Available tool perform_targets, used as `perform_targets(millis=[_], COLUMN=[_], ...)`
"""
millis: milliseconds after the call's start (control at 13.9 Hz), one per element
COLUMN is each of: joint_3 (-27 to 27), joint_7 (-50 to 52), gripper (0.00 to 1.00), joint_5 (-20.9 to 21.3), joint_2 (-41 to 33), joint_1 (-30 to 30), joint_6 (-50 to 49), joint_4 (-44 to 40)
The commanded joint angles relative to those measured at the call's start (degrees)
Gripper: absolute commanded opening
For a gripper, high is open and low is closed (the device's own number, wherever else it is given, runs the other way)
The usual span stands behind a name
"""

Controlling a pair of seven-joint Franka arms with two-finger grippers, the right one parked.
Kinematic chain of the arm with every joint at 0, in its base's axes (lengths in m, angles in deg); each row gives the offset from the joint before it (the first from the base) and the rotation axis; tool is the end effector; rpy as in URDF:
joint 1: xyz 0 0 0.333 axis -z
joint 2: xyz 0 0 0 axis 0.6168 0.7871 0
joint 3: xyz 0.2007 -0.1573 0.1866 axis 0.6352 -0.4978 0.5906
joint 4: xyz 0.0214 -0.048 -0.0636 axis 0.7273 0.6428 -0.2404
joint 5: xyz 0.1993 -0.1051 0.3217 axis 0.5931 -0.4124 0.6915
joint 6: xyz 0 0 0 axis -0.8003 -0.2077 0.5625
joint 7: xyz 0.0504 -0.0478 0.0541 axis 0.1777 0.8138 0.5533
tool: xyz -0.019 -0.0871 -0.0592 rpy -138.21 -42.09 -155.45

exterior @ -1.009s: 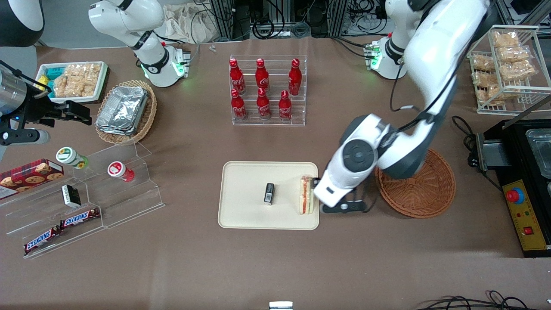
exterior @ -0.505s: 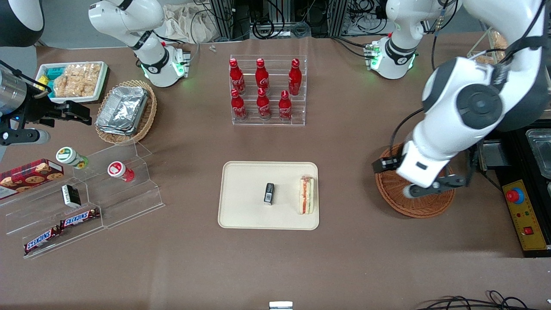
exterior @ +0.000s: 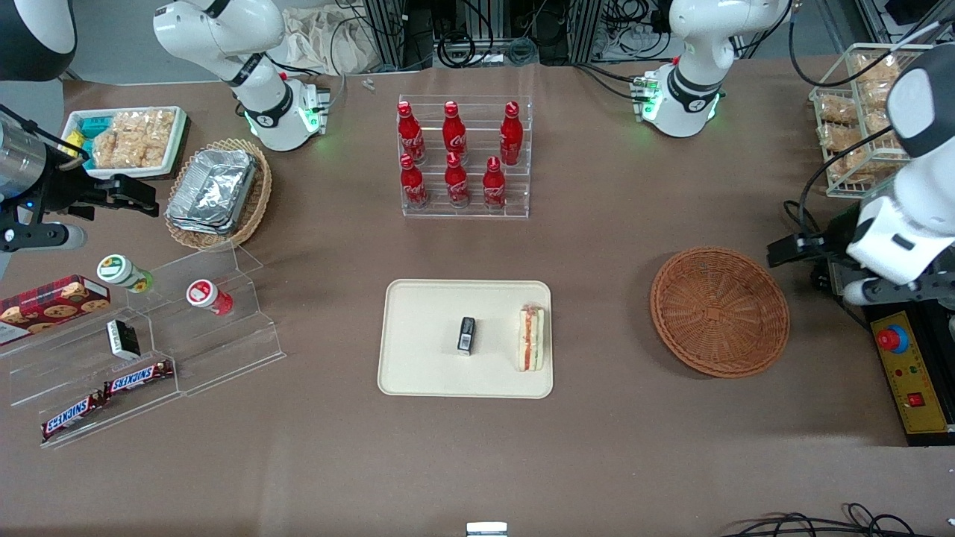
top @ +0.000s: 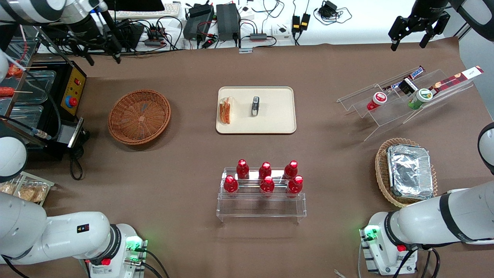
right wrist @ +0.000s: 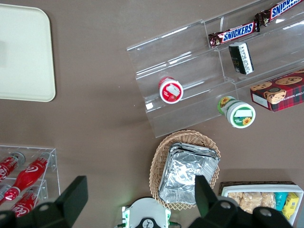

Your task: Place sandwich from basket to tray

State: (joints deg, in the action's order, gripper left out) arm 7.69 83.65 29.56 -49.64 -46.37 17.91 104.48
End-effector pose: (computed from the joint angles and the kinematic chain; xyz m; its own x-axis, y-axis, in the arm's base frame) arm 0.5826 -0.0144 0.5432 0.9974 0.0652 -0.0300 0.0666 -0.9967 0.0465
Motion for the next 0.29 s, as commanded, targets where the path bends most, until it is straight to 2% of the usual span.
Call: perform_targets(millis=[0,216], joint_3=[1.9,1.5], joint_7=[-3.3,-5.9], gripper=[1.00,1.00], joint_5=[1.1,2.0], joint_2=[-2.9,0.7], joint_1=[2.0,2.0], joint_6=[0.4,-2.1], joint_4=[3.2,-2.9])
